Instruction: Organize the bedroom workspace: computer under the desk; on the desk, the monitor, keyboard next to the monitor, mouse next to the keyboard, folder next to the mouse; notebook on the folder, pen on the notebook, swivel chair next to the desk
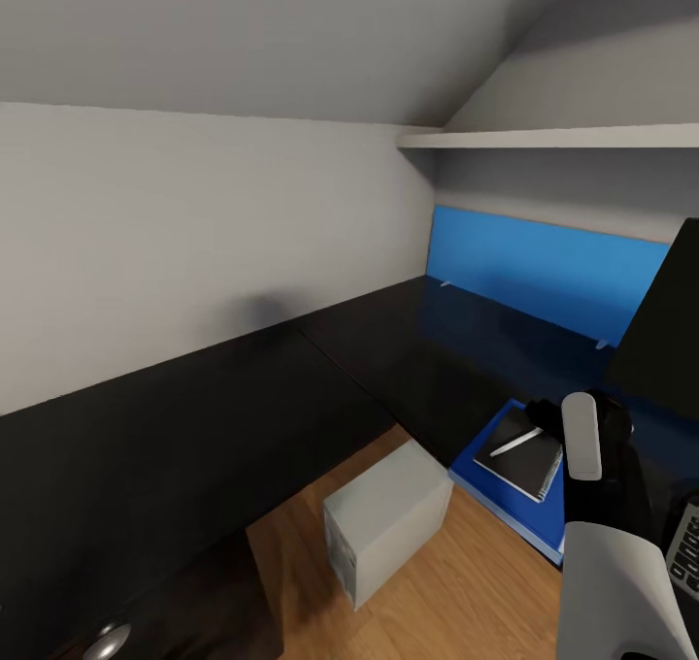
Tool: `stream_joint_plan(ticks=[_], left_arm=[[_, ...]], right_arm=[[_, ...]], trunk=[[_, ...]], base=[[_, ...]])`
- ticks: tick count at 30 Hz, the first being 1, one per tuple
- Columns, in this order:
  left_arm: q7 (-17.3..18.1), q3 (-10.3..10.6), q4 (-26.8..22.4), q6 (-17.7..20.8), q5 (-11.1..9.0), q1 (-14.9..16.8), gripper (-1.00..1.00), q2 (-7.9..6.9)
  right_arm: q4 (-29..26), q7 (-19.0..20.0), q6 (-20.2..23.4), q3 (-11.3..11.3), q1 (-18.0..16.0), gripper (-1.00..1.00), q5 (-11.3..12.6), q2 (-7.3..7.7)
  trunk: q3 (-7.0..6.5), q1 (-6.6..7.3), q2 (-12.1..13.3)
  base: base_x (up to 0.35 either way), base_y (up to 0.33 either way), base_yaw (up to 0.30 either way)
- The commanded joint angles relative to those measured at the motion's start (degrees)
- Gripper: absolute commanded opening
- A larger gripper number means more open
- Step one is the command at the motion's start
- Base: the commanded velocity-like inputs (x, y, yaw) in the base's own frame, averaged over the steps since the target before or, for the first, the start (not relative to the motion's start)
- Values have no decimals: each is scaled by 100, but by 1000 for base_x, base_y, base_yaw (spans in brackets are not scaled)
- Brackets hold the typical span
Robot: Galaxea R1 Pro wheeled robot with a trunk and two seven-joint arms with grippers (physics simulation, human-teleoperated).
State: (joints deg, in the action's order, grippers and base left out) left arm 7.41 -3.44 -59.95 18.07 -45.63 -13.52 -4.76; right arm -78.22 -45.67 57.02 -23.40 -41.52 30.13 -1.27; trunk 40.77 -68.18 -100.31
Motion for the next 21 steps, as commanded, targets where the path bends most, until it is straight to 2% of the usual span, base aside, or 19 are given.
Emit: stream_joint_plan(ticks=[1,10,15,18,21], left_arm=[[10,-11,-8,44,-43,-1,100,1],[1,-9,-8,47,-43,-1,100,1],[-1,-13,-8,47,-43,-1,100,1],[1,-18,-11,33,-34,-1,100,3],[5,-20,-25,15,-30,-1,100,2]], right_arm=[[-8,-56,11,-7,-5,100,61,-3],[-103,-49,11,1,16,100,56,-12],[-387,-8,39,49,57,100,62,-15],[-549,18,67,213,77,100,67,-23],[-652,84,66,523,121,100,69,-23]], trunk=[[-14,23,39],[-176,220,400],[-265,330,601],[-319,396,721],[-373,462,841]], base=[[0,0,0],[0,0,0],[0,0,0],[0,0,0],[0,0,0]])
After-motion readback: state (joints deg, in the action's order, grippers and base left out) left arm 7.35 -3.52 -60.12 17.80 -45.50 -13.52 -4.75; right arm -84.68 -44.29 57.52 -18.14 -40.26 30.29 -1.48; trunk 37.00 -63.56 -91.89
